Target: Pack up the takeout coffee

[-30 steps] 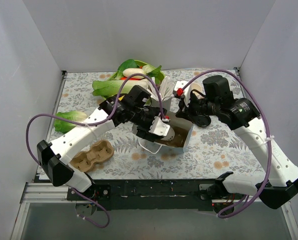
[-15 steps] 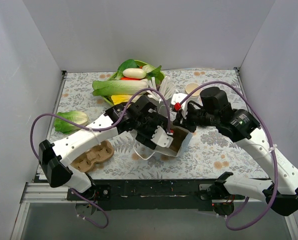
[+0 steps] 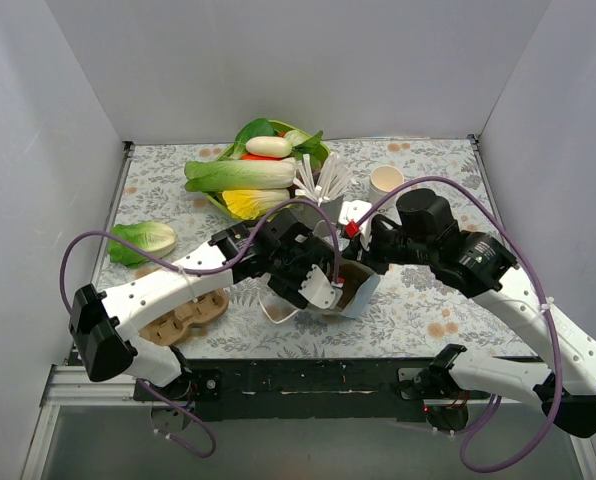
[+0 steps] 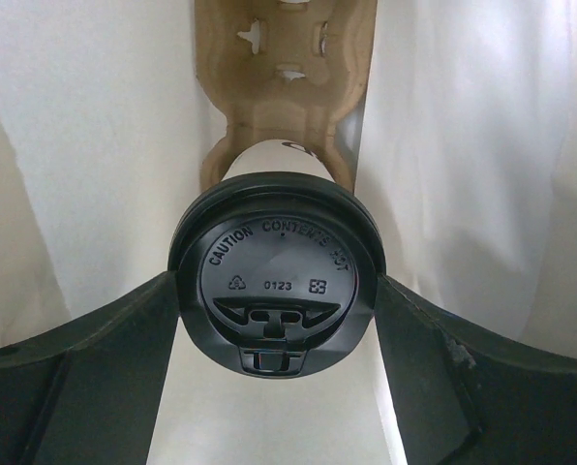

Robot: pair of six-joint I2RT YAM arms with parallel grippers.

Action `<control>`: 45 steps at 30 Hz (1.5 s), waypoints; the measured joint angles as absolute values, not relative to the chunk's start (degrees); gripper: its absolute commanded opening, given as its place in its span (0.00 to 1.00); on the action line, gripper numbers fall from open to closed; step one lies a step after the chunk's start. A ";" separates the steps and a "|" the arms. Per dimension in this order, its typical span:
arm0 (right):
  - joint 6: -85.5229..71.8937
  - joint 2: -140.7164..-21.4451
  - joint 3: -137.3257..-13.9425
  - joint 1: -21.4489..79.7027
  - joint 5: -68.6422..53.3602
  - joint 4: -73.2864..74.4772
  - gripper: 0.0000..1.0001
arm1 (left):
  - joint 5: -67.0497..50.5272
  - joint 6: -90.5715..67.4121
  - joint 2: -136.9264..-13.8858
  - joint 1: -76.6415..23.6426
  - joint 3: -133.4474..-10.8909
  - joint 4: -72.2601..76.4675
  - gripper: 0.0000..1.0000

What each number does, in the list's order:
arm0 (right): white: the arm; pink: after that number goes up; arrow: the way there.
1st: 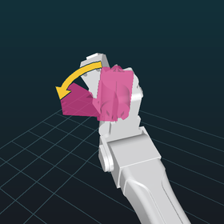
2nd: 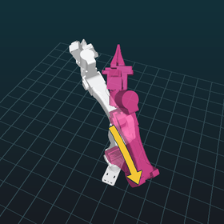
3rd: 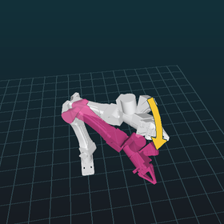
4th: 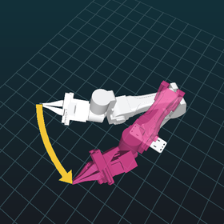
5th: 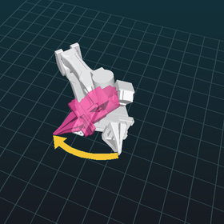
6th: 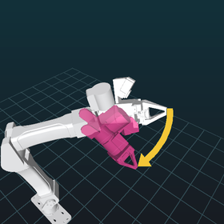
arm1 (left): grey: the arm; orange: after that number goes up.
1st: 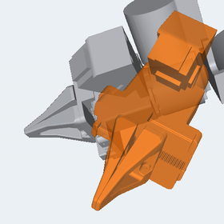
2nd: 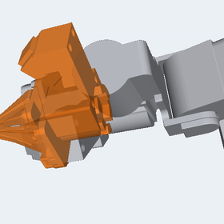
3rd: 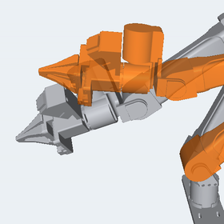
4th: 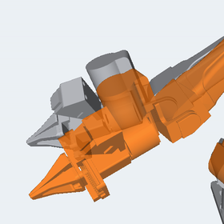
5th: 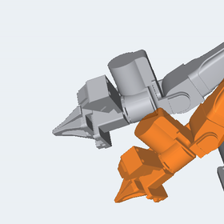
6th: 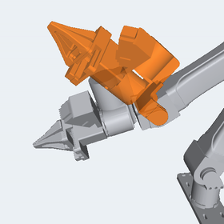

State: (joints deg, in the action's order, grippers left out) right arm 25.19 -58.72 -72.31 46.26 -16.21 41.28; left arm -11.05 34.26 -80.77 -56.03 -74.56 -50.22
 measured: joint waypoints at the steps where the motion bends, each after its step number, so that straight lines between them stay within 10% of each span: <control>1: 25.19 -58.50 -71.92 46.39 -16.19 41.15 0.01 | -10.96 34.33 -80.77 -56.10 -74.52 -49.87 0.00; 39: 17.72 -58.39 -71.46 41.56 -21.63 41.10 0.01 | -2.35 39.05 -82.35 -56.49 -71.64 -43.94 0.00; 45: 17.67 -59.37 -72.47 40.38 -22.02 43.57 0.56 | -1.91 38.11 -85.36 -56.47 -72.10 -41.80 0.00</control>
State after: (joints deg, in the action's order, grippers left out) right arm 17.67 -59.37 -72.47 40.38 -22.02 43.57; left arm -1.91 38.11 -85.36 -56.47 -72.10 -41.80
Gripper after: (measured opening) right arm 0.340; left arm 0.752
